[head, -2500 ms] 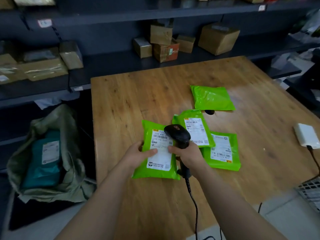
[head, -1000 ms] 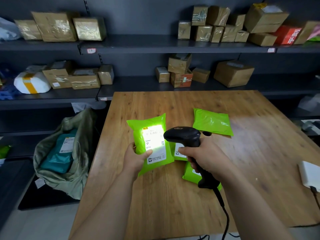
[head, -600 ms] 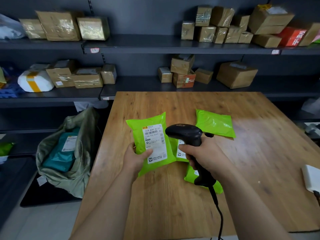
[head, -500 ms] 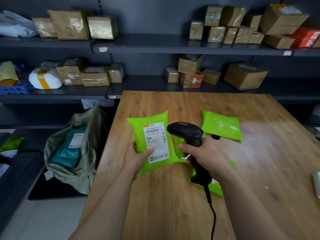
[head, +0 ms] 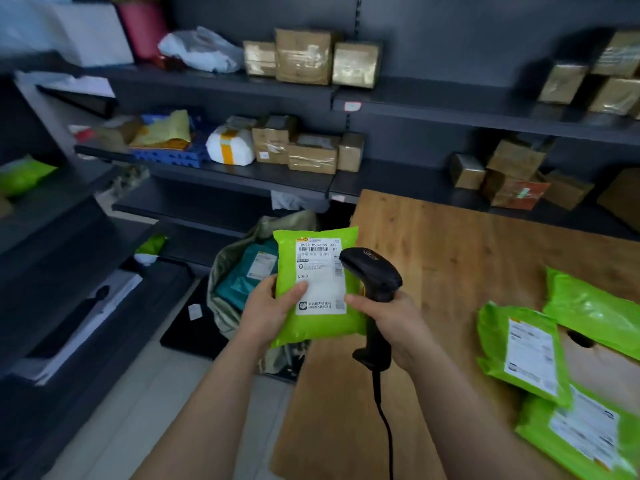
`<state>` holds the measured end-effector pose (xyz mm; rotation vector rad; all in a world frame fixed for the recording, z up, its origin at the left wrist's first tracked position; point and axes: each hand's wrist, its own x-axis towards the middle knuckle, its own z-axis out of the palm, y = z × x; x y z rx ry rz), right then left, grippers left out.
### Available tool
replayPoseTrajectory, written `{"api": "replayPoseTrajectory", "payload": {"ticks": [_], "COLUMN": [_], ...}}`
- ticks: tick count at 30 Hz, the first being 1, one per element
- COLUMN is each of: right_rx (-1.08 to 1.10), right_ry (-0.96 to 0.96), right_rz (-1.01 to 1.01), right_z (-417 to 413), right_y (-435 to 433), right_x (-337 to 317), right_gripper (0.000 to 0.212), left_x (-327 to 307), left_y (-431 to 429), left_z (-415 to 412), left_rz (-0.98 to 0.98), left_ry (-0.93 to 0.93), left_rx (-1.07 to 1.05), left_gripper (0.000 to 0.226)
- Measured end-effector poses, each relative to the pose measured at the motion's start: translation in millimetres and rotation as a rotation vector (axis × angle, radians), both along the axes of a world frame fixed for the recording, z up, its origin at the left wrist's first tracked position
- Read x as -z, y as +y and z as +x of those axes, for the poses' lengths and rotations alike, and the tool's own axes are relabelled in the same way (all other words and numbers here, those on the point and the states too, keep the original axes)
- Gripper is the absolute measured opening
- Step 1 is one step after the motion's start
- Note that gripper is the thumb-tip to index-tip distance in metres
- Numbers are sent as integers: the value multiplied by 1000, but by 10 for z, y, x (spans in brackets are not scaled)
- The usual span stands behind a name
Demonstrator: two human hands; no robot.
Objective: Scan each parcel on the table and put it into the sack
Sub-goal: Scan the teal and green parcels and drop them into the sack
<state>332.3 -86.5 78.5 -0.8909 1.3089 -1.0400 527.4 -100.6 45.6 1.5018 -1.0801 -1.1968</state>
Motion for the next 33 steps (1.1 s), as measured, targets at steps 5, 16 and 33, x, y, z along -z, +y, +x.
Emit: {"api": "replayPoseTrajectory", "payload": {"ticks": [5,16,33], "right_rx": [-13,168,432], "right_ry": [-85,34,17], "right_rz": [33,110,292], "right_z": [1135,2840,2846], "right_y": [-325,-1164,-3004], "right_x": [71,521,2044], "right_gripper": [23,38,47], "left_x": [-77,110,1616], "left_y": [-244,-1203,-3480], "left_z": [1088,2773,2841], "left_rz": [-3,62,276], "left_ry": [-20,-234,-264], "left_rx": [-28,102,418], "left_gripper": [31,55,41]}}
